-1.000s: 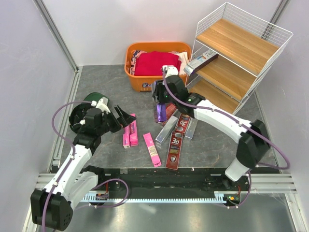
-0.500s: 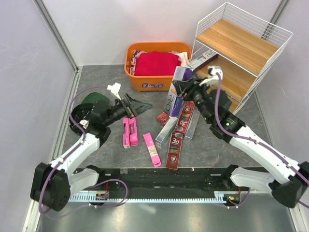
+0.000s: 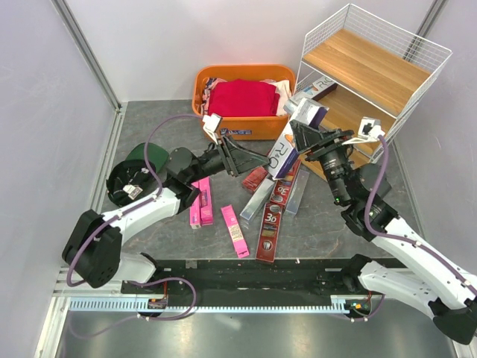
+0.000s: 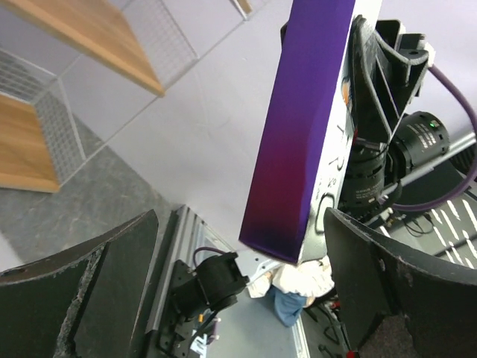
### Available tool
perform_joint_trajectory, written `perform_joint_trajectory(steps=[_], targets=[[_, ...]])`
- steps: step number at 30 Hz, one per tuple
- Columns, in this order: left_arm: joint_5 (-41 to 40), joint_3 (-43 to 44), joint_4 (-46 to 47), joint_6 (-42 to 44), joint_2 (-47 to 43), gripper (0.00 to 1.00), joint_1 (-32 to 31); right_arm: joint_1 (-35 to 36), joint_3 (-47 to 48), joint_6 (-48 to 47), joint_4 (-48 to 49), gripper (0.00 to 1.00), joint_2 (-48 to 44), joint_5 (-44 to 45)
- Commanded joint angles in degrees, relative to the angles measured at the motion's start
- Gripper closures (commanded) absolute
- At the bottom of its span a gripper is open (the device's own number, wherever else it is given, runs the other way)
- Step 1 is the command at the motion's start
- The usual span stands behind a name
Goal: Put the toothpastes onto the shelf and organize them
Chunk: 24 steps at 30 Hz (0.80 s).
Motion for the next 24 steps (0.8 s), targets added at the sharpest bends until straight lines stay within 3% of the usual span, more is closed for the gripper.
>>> perform_joint_trajectory(steps=[1,9,24], targets=[[1.16,2.69,11.90,-4.13,2.48,0.01,-1.88,-0.07,0.26,0.49,5.74,0.89,-2.66,2.07],[2.74,5.15,19.39,-5.36,5.56,0.03,-4.96,-0.07,-0.53,0.84,7.41,0.91,-3.99,3.04],[4.86,9.11,22.03,-6.77,10.31,0.18,-7.87,-0.07,-0.27,1.37,8.47,0.91,-5.22,2.87]])
